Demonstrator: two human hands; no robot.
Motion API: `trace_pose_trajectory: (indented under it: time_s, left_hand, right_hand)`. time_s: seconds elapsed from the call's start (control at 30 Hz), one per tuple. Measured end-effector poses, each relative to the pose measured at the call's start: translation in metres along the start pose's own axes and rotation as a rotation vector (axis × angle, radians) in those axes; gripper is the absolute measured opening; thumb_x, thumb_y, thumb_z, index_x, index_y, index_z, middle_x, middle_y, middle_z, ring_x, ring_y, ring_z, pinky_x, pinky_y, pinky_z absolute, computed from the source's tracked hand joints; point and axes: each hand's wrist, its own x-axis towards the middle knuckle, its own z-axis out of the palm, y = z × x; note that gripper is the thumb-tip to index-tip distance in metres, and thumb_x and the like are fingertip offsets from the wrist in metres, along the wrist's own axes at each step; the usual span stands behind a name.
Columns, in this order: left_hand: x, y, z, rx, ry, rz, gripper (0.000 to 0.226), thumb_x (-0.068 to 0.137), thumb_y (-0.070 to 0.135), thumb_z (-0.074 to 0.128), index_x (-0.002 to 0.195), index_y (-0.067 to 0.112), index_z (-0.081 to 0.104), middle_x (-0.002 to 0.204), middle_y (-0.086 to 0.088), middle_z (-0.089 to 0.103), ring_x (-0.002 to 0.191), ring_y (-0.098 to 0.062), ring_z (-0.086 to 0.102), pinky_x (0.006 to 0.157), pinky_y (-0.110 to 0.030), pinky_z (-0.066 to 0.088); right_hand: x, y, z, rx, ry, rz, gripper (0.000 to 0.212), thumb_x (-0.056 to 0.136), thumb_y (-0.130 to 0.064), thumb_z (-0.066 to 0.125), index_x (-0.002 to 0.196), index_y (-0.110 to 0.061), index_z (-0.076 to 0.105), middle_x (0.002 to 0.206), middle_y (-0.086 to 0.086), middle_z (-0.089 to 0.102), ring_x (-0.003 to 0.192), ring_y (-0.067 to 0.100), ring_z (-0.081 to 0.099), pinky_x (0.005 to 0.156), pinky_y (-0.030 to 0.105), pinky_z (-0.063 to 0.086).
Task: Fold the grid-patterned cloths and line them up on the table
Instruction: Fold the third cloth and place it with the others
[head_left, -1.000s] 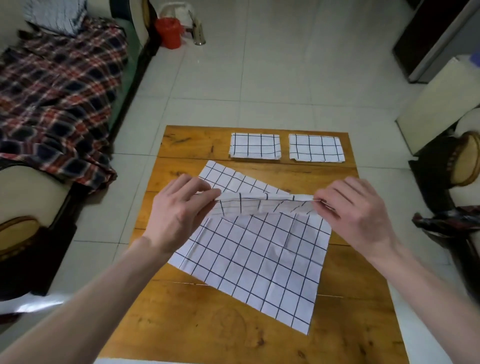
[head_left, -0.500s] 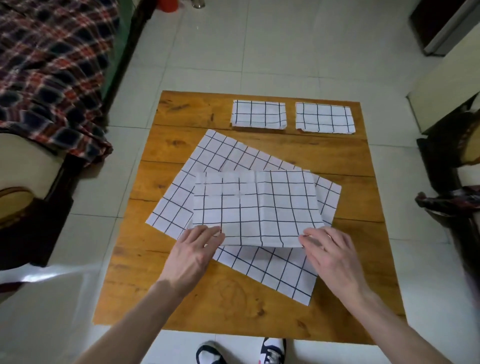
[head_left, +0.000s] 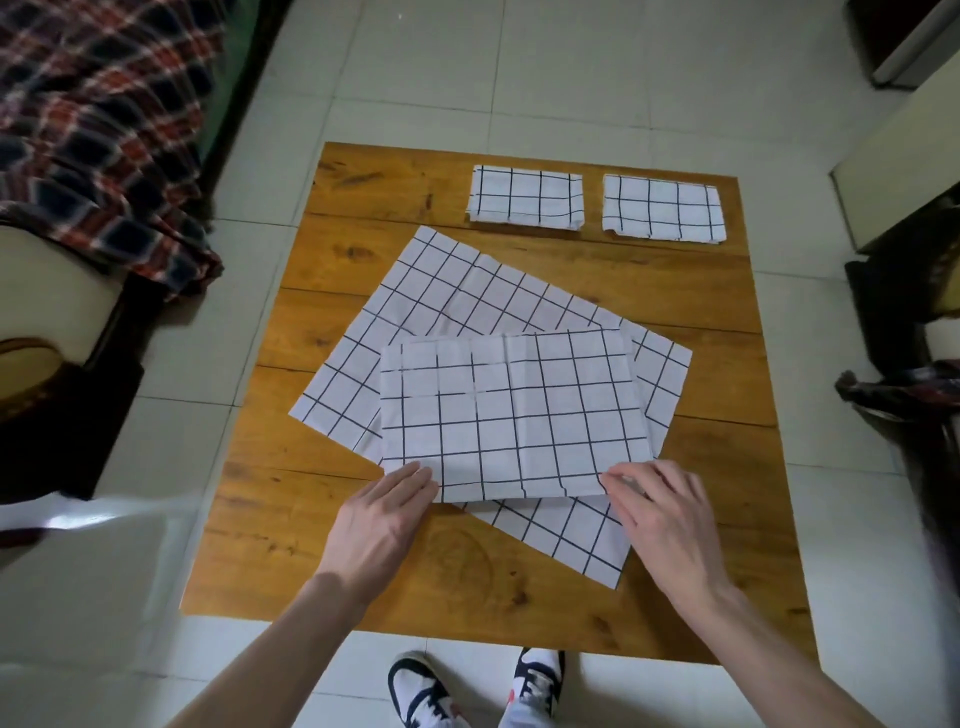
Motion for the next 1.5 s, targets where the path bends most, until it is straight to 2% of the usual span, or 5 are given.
trace_pose_trajectory:
  time_s: [0.23,0.4,0.53,0.8,1.5]
  left_hand:
    - [-0.010,0.007,-0.003,-0.024,-0.018,-0.049,0.029,0.100,0.022,0.063,0.123,0.008,0.073,0.137,-0.009,0.068,0.132,-0.026,0.062,0.095,-0.042,0.061]
    - [-0.023,0.032,-0.008,-0.015,-0.087,-0.090,0.055,0.105,0.035,0.055,0.148,0.000,0.053,0.158,-0.015,0.047,0.152,-0.029,0.039,0.120,-0.048,0.040]
    - [-0.030,0.060,-0.003,-0.025,-0.142,-0.106,0.063,0.109,0.040,0.043,0.160,0.005,0.034,0.169,-0.012,0.029,0.159,-0.024,0.020,0.125,-0.046,0.027]
    - [-0.041,0.074,0.011,0.061,-0.219,-0.116,0.065,0.109,0.045,0.036,0.163,0.010,0.029,0.172,-0.013,0.021,0.161,-0.026,0.015,0.124,-0.052,0.024]
    - [-0.060,0.042,-0.006,0.051,-0.266,-0.265,0.064,0.108,0.051,0.034,0.166,0.026,0.022,0.175,-0.002,0.014,0.162,-0.031,0.005,0.127,-0.055,0.020]
  right_hand:
    - [-0.012,-0.003,0.003,-0.020,-0.032,-0.005,0.018,0.094,-0.018,0.076,0.111,-0.015,0.079,0.115,0.000,0.072,0.102,0.024,0.060,0.080,0.037,0.046]
    - [-0.029,-0.027,0.001,0.051,-0.074,0.112,0.044,0.108,-0.035,0.042,0.134,-0.011,0.069,0.138,0.003,0.065,0.121,0.025,0.062,0.094,0.040,0.049]
    - [-0.032,-0.079,0.008,0.207,-0.136,-0.001,0.050,0.112,-0.034,0.038,0.154,-0.010,0.049,0.164,0.006,0.043,0.153,0.020,0.036,0.123,0.041,0.032]
    - [-0.034,-0.137,0.034,0.141,-0.359,-0.031,0.067,0.111,-0.053,0.029,0.167,-0.017,0.017,0.176,-0.002,0.007,0.162,0.015,0.007,0.128,0.043,0.015]
    - [-0.069,-0.036,0.004,0.079,-0.330,0.348,0.075,0.108,-0.062,0.013,0.166,-0.015,0.018,0.174,0.000,0.014,0.161,0.016,0.014,0.128,0.046,0.022]
